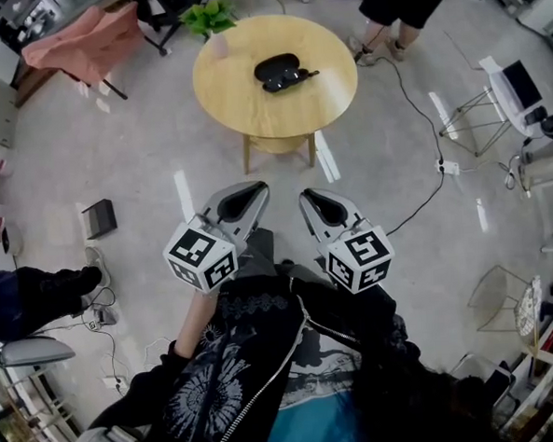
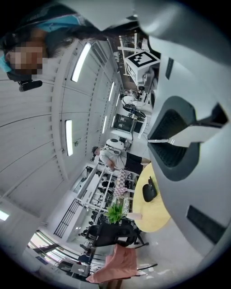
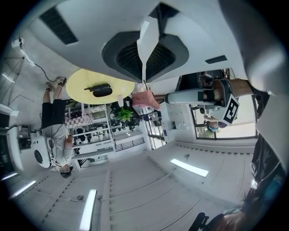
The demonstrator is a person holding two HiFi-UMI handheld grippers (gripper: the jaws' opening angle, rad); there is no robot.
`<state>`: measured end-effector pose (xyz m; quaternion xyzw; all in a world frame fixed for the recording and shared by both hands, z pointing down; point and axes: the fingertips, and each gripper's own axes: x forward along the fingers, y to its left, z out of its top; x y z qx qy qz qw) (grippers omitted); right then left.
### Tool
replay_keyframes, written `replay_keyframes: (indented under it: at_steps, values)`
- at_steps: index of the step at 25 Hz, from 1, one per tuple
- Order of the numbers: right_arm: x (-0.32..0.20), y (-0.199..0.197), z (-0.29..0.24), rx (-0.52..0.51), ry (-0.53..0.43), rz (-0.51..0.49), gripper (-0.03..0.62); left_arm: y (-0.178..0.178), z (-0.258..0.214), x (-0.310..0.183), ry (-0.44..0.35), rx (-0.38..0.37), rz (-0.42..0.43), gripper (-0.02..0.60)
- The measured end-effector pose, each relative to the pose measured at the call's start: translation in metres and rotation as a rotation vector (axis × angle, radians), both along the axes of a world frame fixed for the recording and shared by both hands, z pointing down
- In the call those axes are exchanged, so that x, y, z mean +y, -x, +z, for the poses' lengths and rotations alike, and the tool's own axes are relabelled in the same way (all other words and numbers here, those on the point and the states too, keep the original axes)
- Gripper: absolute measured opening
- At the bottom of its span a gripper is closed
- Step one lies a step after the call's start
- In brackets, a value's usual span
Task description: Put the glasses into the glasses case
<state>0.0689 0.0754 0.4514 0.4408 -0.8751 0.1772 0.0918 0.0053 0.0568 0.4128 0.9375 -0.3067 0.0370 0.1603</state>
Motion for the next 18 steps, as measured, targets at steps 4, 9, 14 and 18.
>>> replay_keyframes:
  at_steps: [4,9,14,18]
  values:
    - [0.023,-0.006,-0.001,-0.024,-0.006,-0.04,0.049,-0.013,0.001,0.033,0.006,-0.02,-0.014,0.028]
    - [0.035,0.005,-0.003,-0.038,-0.02,-0.083,0.049,-0.008,0.004,0.051,0.008,-0.025,-0.038,0.028]
    - [0.048,0.016,-0.001,-0.048,-0.014,-0.121,0.049,-0.001,0.01,0.068,0.023,-0.03,-0.067,0.028]
    - [0.053,0.031,0.001,-0.044,-0.012,-0.15,0.049,0.012,0.013,0.075,0.029,-0.027,-0.09,0.028]
